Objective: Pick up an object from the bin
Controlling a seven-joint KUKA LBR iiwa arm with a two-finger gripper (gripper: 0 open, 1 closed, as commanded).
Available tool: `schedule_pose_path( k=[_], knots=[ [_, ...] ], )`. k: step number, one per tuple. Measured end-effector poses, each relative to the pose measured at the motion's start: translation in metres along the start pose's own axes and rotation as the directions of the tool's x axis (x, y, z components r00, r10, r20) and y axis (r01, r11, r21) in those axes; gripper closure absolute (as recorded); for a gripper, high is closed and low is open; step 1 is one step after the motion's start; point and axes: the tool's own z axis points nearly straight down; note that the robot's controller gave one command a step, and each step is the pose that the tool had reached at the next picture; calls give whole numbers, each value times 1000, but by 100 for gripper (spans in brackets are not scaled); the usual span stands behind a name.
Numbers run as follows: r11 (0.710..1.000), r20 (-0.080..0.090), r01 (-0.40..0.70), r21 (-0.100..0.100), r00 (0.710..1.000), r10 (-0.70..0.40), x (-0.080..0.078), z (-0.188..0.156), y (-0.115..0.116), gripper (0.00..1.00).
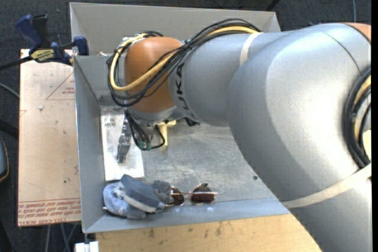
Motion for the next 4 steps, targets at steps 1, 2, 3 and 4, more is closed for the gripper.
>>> schedule_pose_path(
  k=[1, 2, 3, 4],
  knots=[
    [999, 2, 50, 4, 999, -50, 6, -36, -2, 100],
    [973, 13, 232, 1, 973, -232, 36, -53, 3, 100],
    [926, 1, 378, 3, 926, -378, 34, -93, 6, 100],
    [995, 15, 101, -2, 995, -101, 10, -113, 3, 100]
  ],
)
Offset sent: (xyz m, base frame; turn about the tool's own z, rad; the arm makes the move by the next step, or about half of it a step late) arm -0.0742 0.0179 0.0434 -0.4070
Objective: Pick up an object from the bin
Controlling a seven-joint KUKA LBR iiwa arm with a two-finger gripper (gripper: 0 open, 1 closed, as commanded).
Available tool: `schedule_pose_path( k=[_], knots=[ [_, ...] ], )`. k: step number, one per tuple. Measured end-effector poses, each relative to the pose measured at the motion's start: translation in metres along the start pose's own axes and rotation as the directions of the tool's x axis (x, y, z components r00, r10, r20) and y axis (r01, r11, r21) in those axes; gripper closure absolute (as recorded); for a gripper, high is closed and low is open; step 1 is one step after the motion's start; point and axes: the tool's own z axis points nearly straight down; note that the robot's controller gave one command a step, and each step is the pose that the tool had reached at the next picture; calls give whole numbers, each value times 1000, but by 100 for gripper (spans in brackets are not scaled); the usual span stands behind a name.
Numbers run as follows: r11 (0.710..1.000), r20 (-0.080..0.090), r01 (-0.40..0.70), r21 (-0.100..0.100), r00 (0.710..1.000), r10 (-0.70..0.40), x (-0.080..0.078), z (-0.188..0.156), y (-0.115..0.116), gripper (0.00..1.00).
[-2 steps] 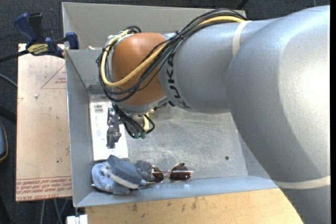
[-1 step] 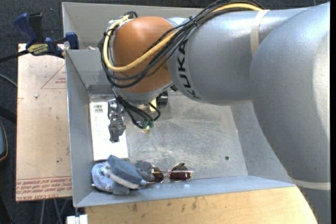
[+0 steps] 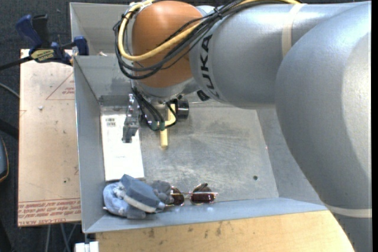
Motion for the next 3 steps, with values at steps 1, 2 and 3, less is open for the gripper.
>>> schedule_pose_path(
  k=[1, 2, 3],
  knots=[
    [971, -10, 241, 1, 970, -241, 61, 18, -21, 100],
    [971, -10, 241, 1, 970, -241, 61, 18, -21, 0],
    [971, -10, 241, 1, 971, -241, 61, 18, -21, 0]
  ],
)
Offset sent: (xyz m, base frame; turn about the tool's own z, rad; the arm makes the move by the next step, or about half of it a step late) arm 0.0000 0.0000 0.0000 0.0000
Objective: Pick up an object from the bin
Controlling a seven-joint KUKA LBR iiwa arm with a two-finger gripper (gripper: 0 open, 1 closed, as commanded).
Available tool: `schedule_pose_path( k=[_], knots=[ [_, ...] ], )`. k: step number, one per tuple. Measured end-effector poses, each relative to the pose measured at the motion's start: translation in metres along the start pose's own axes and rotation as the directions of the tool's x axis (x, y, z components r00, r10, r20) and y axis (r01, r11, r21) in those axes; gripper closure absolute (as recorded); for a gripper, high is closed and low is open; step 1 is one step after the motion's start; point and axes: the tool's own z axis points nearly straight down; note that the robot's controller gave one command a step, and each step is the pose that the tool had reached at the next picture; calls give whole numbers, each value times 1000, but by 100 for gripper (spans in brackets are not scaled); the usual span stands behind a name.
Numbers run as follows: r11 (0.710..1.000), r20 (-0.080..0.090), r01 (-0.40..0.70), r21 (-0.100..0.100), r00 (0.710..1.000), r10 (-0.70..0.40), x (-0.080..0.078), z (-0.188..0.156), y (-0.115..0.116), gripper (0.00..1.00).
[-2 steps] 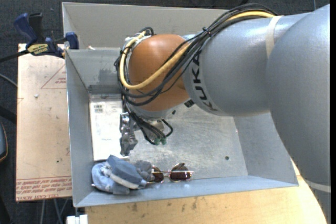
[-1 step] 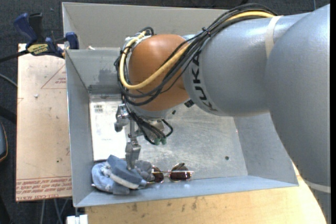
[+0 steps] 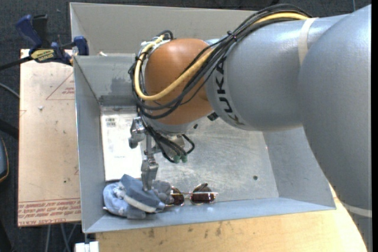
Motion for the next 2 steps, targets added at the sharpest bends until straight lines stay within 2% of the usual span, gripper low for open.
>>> schedule_pose_path(
  k=[1, 2],
  knots=[
    [997, 5, 77, 2, 997, -77, 5, 14, 11, 0],
    [978, 25, 208, -1, 978, -208, 20, 73, 6, 0]
  ],
)
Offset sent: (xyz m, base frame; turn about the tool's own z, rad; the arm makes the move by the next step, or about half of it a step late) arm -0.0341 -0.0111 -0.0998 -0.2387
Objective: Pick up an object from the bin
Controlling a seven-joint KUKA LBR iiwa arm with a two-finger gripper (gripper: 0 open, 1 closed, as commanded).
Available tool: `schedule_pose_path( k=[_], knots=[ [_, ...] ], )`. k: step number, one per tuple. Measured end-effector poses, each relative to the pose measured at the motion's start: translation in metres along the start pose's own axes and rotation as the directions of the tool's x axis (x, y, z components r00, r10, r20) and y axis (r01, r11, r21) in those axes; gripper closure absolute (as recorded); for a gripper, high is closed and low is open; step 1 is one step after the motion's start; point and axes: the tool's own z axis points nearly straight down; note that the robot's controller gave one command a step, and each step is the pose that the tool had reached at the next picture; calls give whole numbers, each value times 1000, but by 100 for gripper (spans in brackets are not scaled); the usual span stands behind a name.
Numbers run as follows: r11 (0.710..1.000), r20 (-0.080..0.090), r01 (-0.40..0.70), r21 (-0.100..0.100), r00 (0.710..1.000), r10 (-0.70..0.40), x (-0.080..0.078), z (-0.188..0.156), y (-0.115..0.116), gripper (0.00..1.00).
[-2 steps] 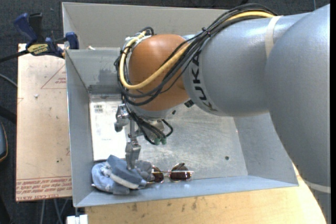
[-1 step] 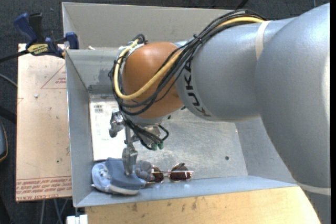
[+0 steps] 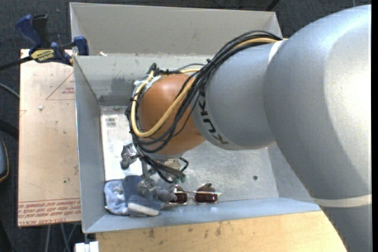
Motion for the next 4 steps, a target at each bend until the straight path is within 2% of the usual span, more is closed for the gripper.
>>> schedule_pose_path(
  k=[1, 2, 3, 4],
  knots=[
    [1000, -11, 27, 2, 1000, -27, 3, 8, -1, 100],
    [1000, -12, 27, 1, 1000, -27, 3, 8, -1, 100],
    [1000, -27, 19, 1, 999, -19, 9, -32, -2, 100],
    [886, -20, 463, -10, 886, -463, 17, -50, -7, 100]
  ],
)
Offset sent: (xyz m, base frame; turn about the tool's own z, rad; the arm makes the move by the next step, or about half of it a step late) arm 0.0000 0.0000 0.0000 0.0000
